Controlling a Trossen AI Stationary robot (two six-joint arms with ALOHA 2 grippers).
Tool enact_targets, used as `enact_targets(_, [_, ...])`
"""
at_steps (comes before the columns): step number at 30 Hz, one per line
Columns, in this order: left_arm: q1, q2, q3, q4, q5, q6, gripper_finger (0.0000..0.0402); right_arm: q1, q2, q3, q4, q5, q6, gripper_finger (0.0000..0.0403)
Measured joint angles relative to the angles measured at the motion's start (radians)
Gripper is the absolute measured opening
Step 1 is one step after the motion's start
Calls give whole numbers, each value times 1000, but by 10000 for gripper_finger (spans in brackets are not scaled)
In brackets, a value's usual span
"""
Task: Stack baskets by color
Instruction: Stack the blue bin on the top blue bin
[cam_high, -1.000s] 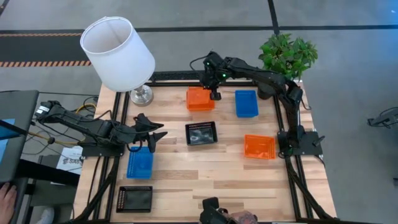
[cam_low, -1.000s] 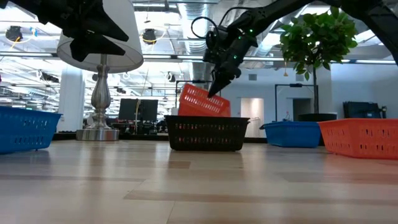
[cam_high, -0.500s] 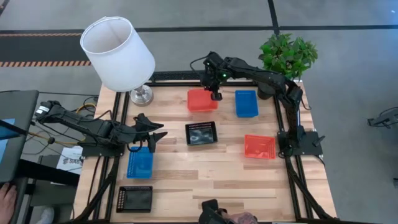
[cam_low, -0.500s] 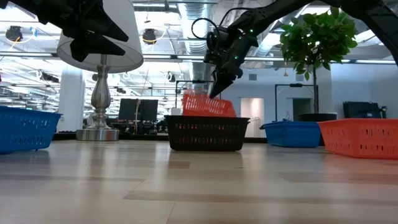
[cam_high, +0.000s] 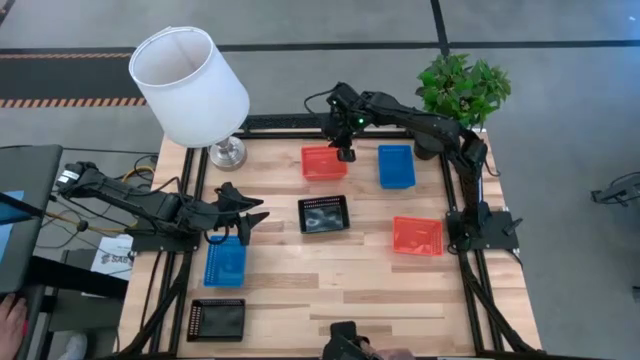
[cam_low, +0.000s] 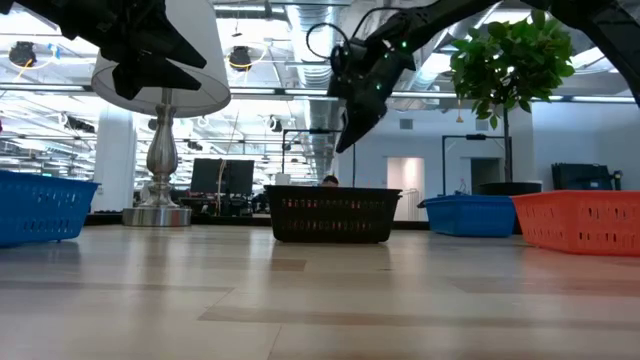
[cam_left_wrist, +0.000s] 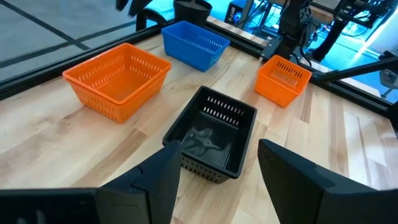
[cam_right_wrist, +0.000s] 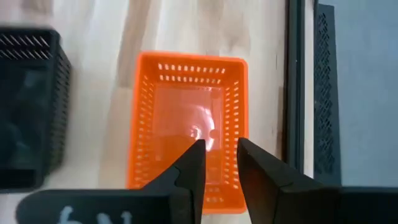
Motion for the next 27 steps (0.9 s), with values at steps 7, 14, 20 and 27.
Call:
enact_targets(7, [1,0,0,-1,0,92,201,5,-71,31,-237,-14,213,129])
enact_targets(14, [2,0,0,-5,51,215,201,49,-171,-52,-436,-153,296,125])
enact_targets(20, [14,0,0,-6,138,261,201,131,-390,-341,-304,-161,456,120])
enact_targets(27, [30,0,0,-14,349,253,201,300,-646,-637,-66,-103,744,120])
